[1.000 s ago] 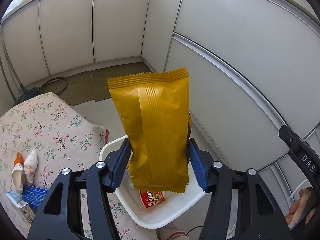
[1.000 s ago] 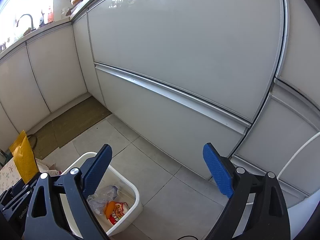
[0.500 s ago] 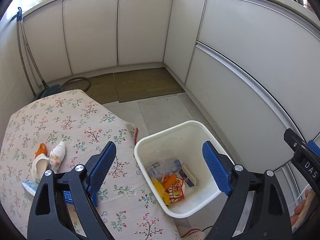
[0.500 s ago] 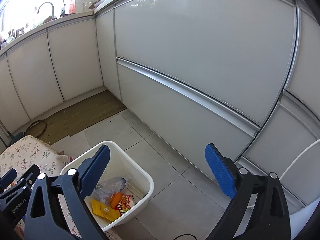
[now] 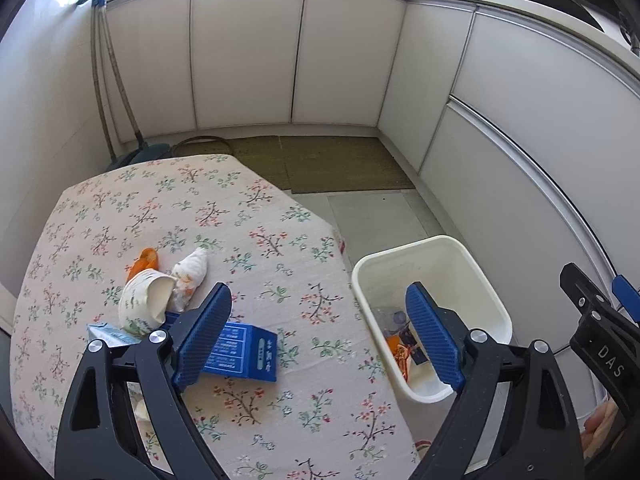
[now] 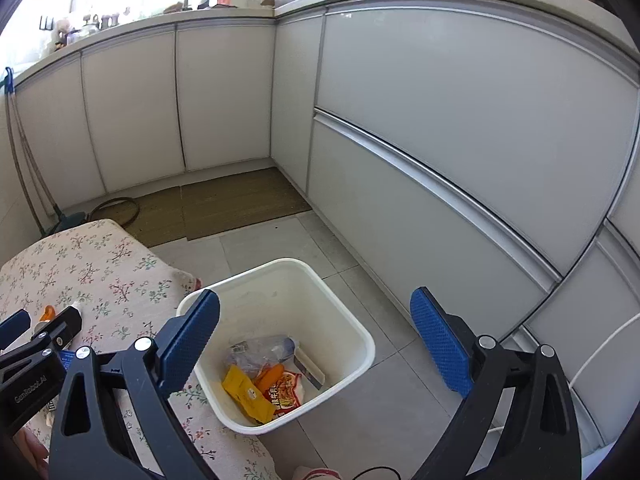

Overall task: Collect trash
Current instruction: 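Move both open grippers back over the table toward the remaining trash, then grasp the 'ADOPT A COW' milk carton with the right gripper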

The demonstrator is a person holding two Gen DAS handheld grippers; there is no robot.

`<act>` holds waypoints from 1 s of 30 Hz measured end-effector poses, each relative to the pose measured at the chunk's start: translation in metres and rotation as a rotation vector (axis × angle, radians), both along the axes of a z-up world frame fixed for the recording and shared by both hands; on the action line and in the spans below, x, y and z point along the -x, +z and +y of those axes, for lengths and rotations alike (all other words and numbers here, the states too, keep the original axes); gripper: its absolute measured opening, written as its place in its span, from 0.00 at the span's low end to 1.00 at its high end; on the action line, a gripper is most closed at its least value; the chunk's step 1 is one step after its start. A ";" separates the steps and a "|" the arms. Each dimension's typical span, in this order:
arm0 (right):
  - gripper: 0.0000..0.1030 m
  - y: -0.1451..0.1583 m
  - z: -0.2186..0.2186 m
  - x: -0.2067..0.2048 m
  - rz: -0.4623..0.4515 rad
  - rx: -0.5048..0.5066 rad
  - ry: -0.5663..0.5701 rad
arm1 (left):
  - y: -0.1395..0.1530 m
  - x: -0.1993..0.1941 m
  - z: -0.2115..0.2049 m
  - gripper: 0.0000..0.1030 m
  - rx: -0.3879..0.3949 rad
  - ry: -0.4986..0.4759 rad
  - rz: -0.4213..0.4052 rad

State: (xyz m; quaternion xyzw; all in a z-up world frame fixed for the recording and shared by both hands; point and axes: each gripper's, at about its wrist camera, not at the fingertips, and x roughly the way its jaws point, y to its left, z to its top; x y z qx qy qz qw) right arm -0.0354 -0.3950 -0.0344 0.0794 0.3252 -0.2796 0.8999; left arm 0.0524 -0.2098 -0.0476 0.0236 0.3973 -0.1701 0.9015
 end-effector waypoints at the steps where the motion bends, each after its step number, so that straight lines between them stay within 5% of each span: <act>1: 0.91 0.000 0.006 -0.002 0.002 0.006 0.016 | -0.001 0.000 0.008 0.83 -0.002 0.014 0.001; 30: 0.91 -0.008 0.216 -0.076 0.059 0.064 0.504 | -0.001 -0.006 0.211 0.83 -0.107 0.318 0.048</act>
